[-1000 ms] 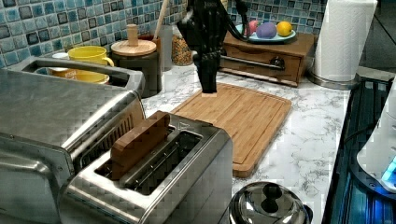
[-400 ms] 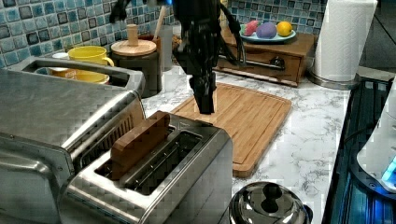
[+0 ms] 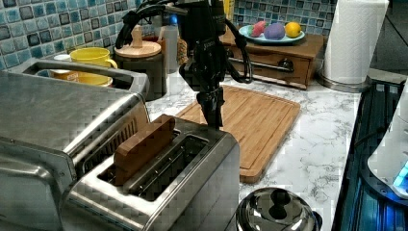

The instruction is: Turn on the toaster.

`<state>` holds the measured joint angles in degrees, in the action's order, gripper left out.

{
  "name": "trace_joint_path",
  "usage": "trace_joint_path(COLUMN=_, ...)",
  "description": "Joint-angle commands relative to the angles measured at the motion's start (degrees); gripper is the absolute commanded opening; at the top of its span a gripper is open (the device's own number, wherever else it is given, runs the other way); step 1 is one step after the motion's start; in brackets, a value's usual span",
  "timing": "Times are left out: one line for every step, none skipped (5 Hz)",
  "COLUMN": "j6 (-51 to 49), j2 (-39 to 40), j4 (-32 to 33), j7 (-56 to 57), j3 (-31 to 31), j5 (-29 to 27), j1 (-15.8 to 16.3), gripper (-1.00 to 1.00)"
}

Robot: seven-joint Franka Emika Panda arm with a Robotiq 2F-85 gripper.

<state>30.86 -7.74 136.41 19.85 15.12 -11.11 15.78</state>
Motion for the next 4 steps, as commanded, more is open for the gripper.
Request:
trace_joint_path(j6=1.46, j2=1.84, j4=-3.58, j7=-1.77, j3=1.29, j5=-3.57, j1=0.39, gripper=-1.00)
trace_joint_path(j6=1.79, j2=5.46, j4=-4.41, j7=-3.40, j3=-1.79, j5=-1.23, j1=5.07, gripper=-1.00)
trace_joint_path(j6=0.57, j2=7.36, j4=-3.98, j7=-3.31, j3=0.82, j5=-1.65, j1=2.37, gripper=-1.00)
trace_joint_path(j6=1.29, j2=9.54, j4=-1.42, j7=-4.05, j3=0.35, j5=-2.09, j1=2.58, gripper=-1.00)
